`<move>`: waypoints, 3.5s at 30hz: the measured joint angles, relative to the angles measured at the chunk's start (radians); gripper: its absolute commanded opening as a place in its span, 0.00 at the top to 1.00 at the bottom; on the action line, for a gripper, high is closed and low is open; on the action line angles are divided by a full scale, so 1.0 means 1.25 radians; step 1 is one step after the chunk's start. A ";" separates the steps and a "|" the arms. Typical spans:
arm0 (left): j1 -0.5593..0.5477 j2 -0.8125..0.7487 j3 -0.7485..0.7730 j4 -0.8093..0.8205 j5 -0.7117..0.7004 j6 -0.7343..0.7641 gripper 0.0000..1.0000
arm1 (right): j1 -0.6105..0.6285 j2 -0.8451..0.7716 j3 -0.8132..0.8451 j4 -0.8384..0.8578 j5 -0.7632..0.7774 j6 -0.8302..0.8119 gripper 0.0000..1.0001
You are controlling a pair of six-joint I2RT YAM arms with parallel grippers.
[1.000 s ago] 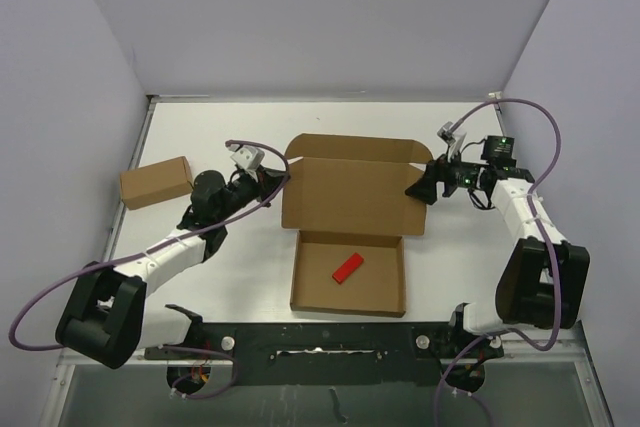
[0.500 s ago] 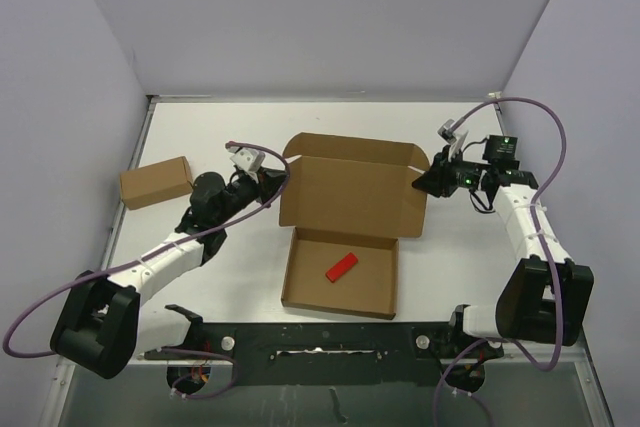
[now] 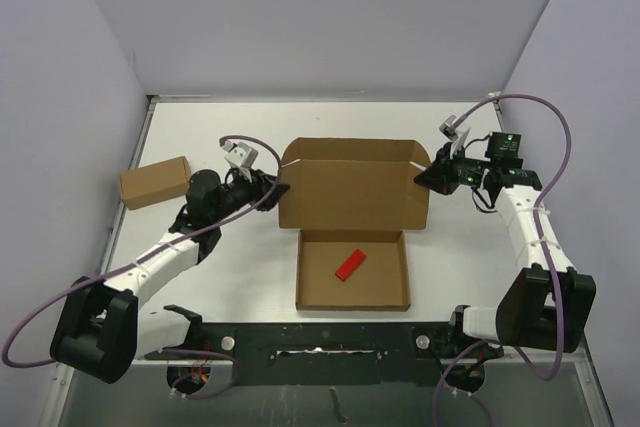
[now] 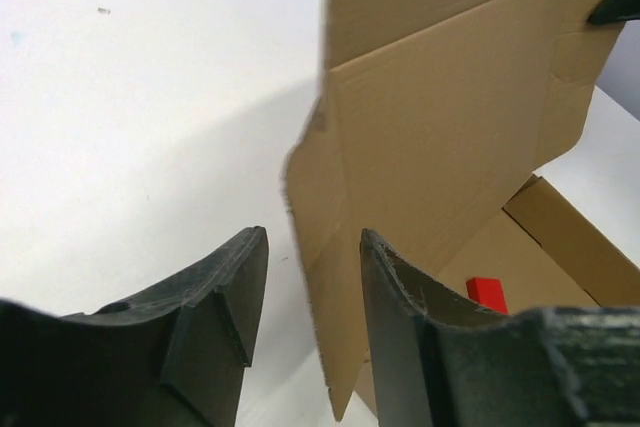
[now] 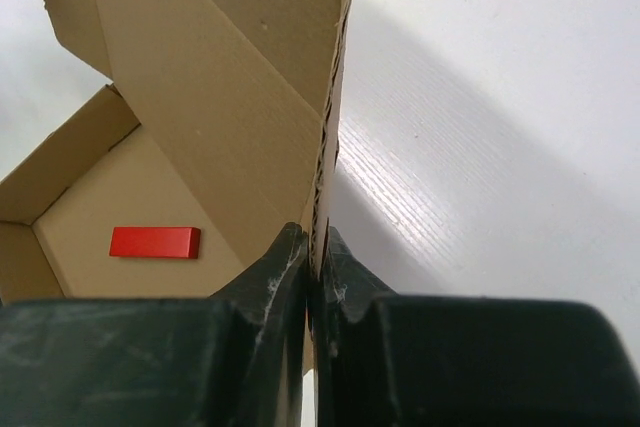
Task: Fold the paper box
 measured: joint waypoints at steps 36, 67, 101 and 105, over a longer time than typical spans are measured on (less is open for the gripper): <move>0.070 0.126 0.232 -0.209 0.201 -0.113 1.00 | 0.024 -0.015 0.021 0.003 0.037 -0.014 1.00; -0.062 0.355 0.466 -0.139 -0.357 -0.009 1.00 | 0.339 0.233 0.173 0.391 0.768 0.065 1.00; -0.221 0.365 0.370 0.064 -0.706 0.004 1.00 | 0.414 0.174 0.033 0.565 0.981 0.178 0.99; -0.237 0.351 0.344 0.083 -0.724 0.003 1.00 | 0.415 0.151 0.009 0.568 0.982 0.189 0.98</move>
